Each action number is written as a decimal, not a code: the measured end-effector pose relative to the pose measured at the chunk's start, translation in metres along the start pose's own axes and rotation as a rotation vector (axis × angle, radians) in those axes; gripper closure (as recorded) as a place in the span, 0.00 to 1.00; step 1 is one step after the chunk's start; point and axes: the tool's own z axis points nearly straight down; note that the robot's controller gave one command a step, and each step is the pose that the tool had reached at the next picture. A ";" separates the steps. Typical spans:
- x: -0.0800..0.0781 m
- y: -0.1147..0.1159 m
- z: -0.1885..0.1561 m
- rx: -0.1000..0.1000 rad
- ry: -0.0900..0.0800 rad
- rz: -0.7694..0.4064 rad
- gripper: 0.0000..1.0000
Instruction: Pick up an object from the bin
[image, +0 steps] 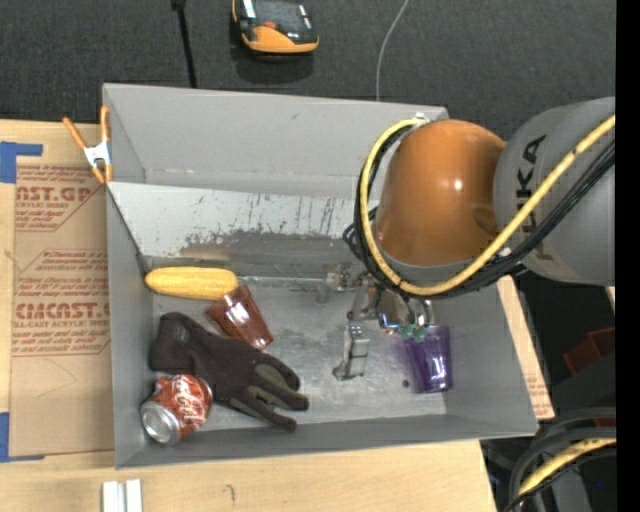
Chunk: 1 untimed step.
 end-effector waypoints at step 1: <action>-0.001 0.000 -0.005 -0.001 -0.008 0.002 0.00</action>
Offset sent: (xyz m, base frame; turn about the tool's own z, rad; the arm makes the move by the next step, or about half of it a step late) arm -0.0030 0.0785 -0.1613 0.0692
